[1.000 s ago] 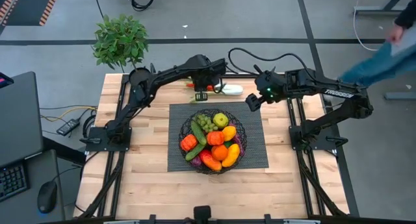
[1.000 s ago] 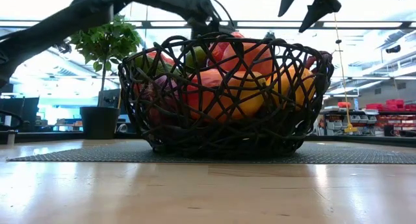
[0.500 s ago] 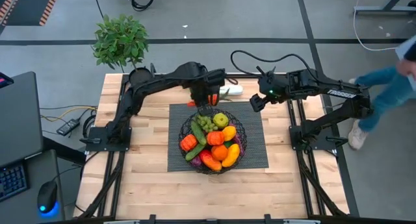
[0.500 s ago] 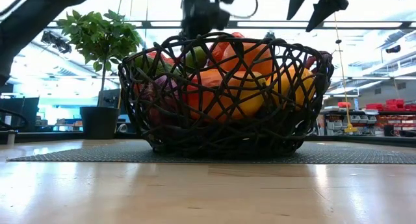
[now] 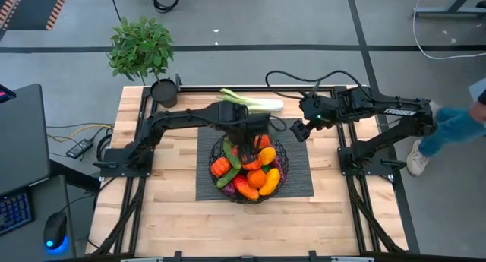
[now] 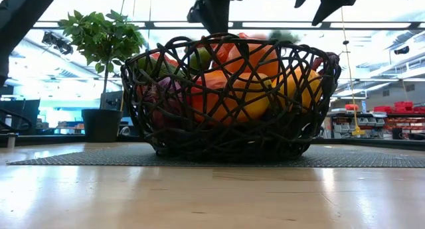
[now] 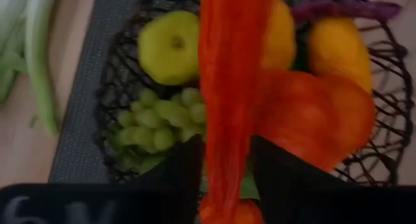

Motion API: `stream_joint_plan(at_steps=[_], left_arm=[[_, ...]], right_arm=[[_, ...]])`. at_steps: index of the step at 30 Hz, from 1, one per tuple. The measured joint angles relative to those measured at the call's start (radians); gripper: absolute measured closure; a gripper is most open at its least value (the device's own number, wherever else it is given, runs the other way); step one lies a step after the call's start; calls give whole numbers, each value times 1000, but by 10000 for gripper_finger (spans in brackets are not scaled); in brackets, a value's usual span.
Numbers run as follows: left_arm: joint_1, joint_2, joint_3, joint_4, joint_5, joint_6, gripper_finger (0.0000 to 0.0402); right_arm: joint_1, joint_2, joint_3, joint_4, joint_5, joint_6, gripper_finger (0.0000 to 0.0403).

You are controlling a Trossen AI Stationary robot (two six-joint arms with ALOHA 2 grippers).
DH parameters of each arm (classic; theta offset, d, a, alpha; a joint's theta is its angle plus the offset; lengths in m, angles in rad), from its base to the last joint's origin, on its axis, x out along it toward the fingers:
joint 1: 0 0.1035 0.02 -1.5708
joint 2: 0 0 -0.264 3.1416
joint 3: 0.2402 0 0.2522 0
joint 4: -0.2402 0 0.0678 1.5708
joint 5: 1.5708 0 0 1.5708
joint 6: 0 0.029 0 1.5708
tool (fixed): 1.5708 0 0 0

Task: Build produce basket
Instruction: Put the orange carrot into the black wire basket, then put the green celery into the black wire basket

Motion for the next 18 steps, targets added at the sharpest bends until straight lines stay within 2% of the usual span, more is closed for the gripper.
stream_joint_plan(at_steps=[5,10,13,18], left_arm=[[-36,0,0,0,0,-6,193],[-22,-7,-1,-4,-1,-2,130],[-9,-26,-1,-32,3,-20,113],[17,-70,0,-54,-9,-56,112]], right_arm=[[54,0,0,-26,14,51,53],[126,0,0,-85,13,117,53],[164,0,0,-94,90,147,53],[178,4,0,-62,259,167,53]])
